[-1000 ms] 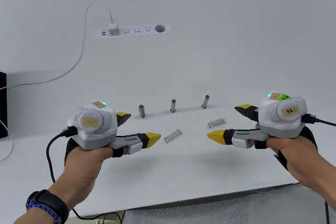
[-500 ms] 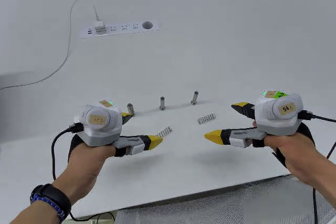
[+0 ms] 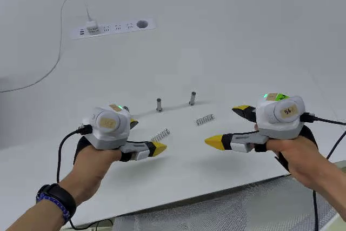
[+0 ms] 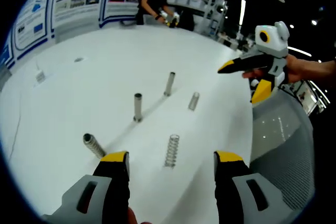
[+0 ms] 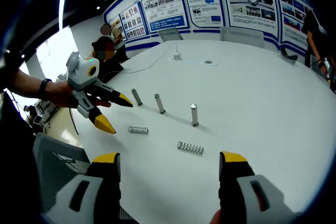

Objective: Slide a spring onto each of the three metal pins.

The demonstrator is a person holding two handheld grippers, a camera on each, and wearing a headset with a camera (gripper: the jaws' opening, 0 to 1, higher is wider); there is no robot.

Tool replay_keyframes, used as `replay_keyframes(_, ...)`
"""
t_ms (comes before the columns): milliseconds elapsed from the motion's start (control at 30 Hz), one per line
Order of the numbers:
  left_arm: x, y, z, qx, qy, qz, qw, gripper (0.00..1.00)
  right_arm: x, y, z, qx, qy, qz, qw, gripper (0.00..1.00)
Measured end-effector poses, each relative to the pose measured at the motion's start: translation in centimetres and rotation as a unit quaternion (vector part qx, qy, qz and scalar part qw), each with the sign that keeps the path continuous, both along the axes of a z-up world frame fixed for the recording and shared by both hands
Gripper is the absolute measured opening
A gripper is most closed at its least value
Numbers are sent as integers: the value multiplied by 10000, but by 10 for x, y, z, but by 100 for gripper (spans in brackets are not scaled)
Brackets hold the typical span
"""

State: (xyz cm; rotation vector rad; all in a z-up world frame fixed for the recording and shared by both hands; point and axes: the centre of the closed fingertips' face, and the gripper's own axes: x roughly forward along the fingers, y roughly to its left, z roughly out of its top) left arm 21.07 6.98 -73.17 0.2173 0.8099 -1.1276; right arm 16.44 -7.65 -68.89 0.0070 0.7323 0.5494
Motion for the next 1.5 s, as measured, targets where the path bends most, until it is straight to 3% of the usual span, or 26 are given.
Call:
replay_keyframes(633, -5, -6, -28, 311, -93, -216, 9992, 49, -8, -2, -1, 72, 60, -39, 9999, 76)
replay_keyframes(733, -6, -8, -29, 314, -249, -296, 9988, 40, -10, -4, -1, 86, 75, -59, 9999, 76)
replay_keyframes(933, -6, -8, -32, 375, -333, -389, 9980, 32, -13, -6, -4, 77, 121, -74, 9999, 74)
replay_keyframes(1367, -8, -9, -37, 431, -418, -443, 9972, 24, -14, -2, -8, 112, 170, -61, 9998, 74)
replay_keyframes(1500, -9, -12, -37, 459, -537, -519, 9961, 20, -14, -3, -8, 96, 182, -37, 9998, 74)
